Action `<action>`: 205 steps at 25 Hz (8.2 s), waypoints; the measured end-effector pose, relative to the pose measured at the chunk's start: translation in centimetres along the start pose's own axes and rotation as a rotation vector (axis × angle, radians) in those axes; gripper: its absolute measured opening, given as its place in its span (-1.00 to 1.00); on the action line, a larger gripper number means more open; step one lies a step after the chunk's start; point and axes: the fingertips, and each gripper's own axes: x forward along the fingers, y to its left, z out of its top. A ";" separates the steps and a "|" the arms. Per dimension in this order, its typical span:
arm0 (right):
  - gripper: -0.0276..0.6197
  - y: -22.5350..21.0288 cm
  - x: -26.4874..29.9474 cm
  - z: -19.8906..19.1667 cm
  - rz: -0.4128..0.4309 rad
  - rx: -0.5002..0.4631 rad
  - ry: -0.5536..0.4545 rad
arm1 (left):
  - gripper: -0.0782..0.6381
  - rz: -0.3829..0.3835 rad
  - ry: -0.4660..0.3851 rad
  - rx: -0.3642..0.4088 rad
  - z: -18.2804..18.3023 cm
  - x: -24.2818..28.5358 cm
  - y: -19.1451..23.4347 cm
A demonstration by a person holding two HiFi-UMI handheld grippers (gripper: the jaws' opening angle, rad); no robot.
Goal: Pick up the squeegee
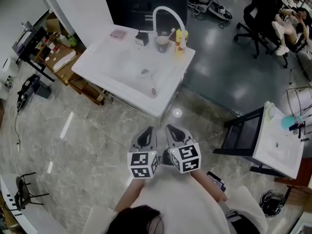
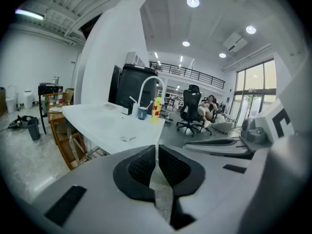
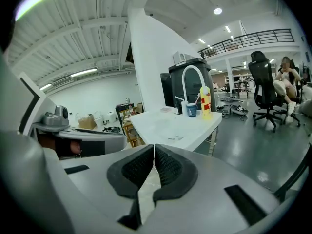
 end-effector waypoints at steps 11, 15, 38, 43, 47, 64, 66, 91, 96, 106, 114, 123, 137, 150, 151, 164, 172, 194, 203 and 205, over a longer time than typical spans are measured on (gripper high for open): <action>-0.83 -6.4 4.3 1.5 0.090 -0.026 0.040 | -0.67 0.057 0.005 -0.034 1.8 7.0 -1.4; -0.83 -7.6 5.5 1.7 0.117 -0.047 0.052 | -0.67 0.073 0.000 -0.059 2.3 8.6 -1.5; -0.83 -9.8 8.2 2.1 0.168 -0.031 0.073 | -0.67 0.105 0.016 -0.040 4.0 12.8 -1.8; -0.83 -10.0 9.3 2.3 0.165 -0.026 0.078 | -0.67 0.126 0.000 -0.055 4.5 13.2 -0.2; -0.83 -9.9 10.8 2.4 0.172 -0.002 0.104 | -0.67 0.127 -0.004 -0.046 5.3 13.9 0.8; -0.82 -7.7 21.0 5.2 0.134 -0.010 0.163 | -0.67 0.112 0.046 -0.049 7.8 17.7 10.2; -0.82 -7.6 22.3 5.3 0.122 -0.009 0.186 | -0.67 0.098 0.063 -0.050 7.9 18.2 11.2; -0.33 -10.6 36.3 2.9 -0.069 0.100 0.472 | -0.67 -0.125 0.269 0.023 9.3 28.8 21.1; -0.31 -12.1 38.0 0.8 -0.099 0.104 0.539 | -0.67 -0.142 0.294 0.027 9.3 30.7 22.6; -0.30 -13.7 41.1 -2.6 -0.108 0.087 0.643 | -0.67 -0.172 0.359 0.004 8.1 32.9 24.2; -0.30 -13.9 42.1 -6.2 -0.093 0.067 0.759 | -0.67 -0.185 0.372 0.009 7.8 34.5 25.1; -0.30 -14.1 43.2 -7.8 -0.080 0.060 0.815 | -0.67 -0.166 0.397 -0.004 7.2 34.9 26.4; -0.30 -15.2 43.8 -9.8 -0.116 0.060 0.880 | -0.67 -0.155 0.418 -0.010 6.5 35.3 27.6; -0.35 -15.3 44.4 -10.2 -0.132 0.002 0.885 | -0.67 -0.134 0.378 -0.054 7.2 35.1 28.1; -0.40 -15.2 44.5 -10.2 -0.137 0.003 0.878 | -0.67 -0.130 0.368 -0.050 7.4 35.1 28.2; -0.68 -15.4 44.4 -10.3 -0.206 0.091 0.853 | -0.67 -0.107 0.301 -0.046 8.7 33.4 28.0; -0.68 -15.7 44.1 -7.9 -0.202 0.103 0.773 | -0.67 -0.085 0.291 -0.056 8.6 32.0 28.2; -0.68 -12.8 40.0 1.0 -0.203 0.084 0.491 | -0.67 -0.116 0.222 -0.033 10.3 28.4 25.4; -0.68 -11.1 37.2 5.4 -0.233 0.129 0.358 | -0.67 -0.143 0.224 -0.004 10.1 27.5 24.3; -0.68 -10.8 36.5 6.5 -0.242 0.119 0.327 | -0.67 -0.150 0.222 -0.003 10.0 27.4 24.1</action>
